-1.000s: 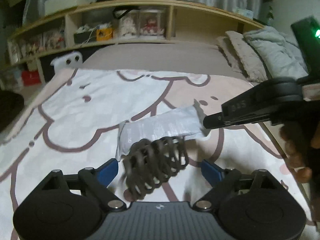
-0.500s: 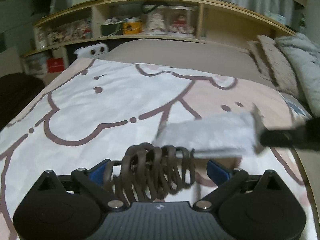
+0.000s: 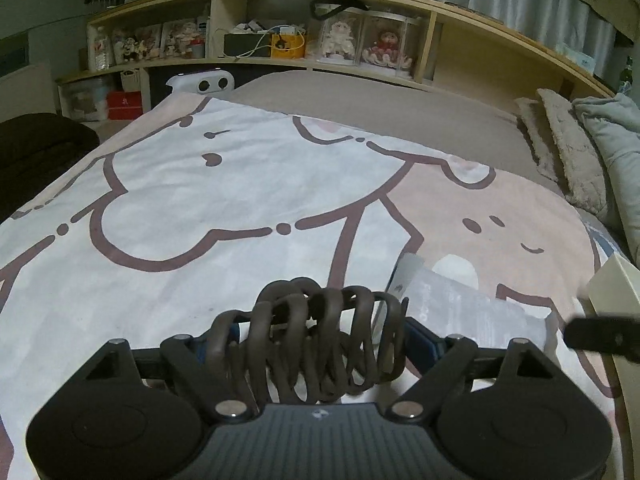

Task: Organize objects
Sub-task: 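Lift the black coil with left tool while right gripper grasps the white packet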

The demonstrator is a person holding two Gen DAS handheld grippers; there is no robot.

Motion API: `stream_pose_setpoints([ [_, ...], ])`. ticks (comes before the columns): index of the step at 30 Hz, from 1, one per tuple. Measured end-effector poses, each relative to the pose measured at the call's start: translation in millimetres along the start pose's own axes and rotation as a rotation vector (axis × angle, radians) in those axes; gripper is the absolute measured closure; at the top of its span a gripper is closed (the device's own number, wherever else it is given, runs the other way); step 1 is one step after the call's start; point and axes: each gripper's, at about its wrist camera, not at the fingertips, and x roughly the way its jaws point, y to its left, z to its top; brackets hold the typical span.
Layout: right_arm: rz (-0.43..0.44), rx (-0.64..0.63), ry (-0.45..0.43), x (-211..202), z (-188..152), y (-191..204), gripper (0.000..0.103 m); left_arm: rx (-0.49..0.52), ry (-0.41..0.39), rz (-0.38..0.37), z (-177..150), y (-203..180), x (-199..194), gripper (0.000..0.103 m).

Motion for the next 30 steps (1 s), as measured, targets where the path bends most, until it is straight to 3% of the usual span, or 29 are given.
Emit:
stream_pose_setpoints([
  [7,0.046,-0.134,-0.026,37,21,1,0.05,-0.006,-0.024,0.005,4,2,-2,0.017],
  [11,0.09,-0.148,0.019,69,32,-2,0.042,-0.002,-0.021,-0.001,4,3,0,0.017],
  [14,0.113,-0.161,0.101,85,34,-4,0.035,0.019,-0.029,-0.002,4,1,2,0.017],
  [21,0.232,-0.29,0.236,71,21,4,0.033,0.006,-0.029,-0.015,7,4,4,0.017],
  [26,0.187,-0.374,0.235,72,8,24,0.026,-0.031,-0.014,-0.025,9,9,3,0.017],
  [28,0.161,-0.394,0.232,75,3,31,0.026,-0.03,-0.013,-0.021,10,10,3,0.017],
  [30,0.135,-0.416,0.219,78,0,36,0.042,-0.031,-0.012,-0.019,11,11,3,0.017],
])
